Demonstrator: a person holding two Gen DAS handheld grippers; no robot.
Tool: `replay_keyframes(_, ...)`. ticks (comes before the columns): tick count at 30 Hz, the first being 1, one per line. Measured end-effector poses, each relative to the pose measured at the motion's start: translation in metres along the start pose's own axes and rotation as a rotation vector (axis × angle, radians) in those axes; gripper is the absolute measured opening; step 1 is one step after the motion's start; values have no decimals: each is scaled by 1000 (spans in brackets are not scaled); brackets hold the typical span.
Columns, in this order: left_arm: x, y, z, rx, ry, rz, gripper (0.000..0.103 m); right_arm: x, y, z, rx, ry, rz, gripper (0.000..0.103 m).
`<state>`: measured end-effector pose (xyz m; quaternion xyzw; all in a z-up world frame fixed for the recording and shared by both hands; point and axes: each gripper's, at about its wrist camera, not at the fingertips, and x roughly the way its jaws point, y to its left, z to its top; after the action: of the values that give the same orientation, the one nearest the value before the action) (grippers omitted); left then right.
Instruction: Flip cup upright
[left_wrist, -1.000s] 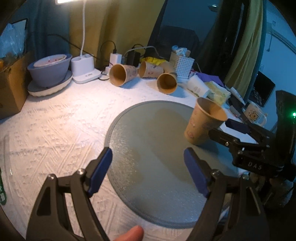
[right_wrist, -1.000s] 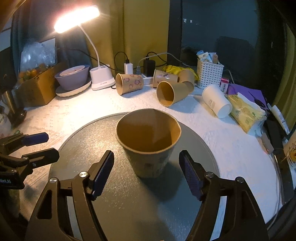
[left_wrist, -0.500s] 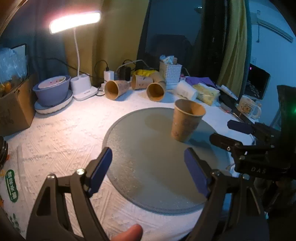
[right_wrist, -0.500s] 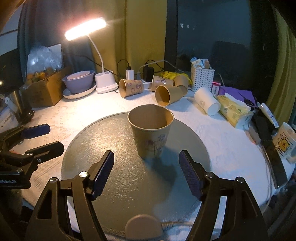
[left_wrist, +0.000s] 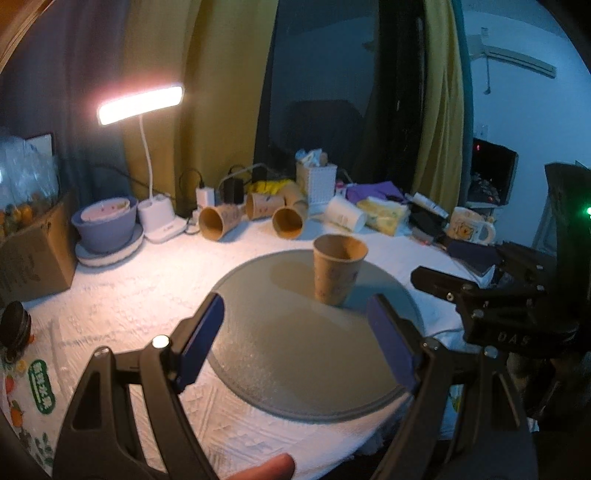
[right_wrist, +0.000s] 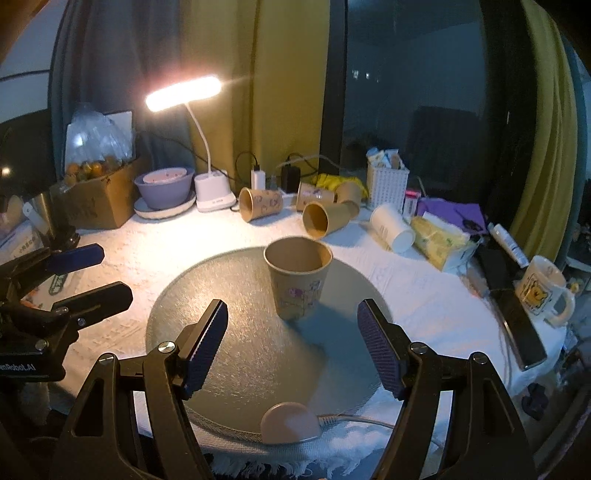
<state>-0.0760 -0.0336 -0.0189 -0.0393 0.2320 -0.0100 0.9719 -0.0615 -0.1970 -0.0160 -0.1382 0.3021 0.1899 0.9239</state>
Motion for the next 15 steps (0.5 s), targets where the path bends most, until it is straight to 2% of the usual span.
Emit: replay_keyframes(15,-40,-17,25,33,-135,-25,81,-55,4,20,-20,-93,-24,76)
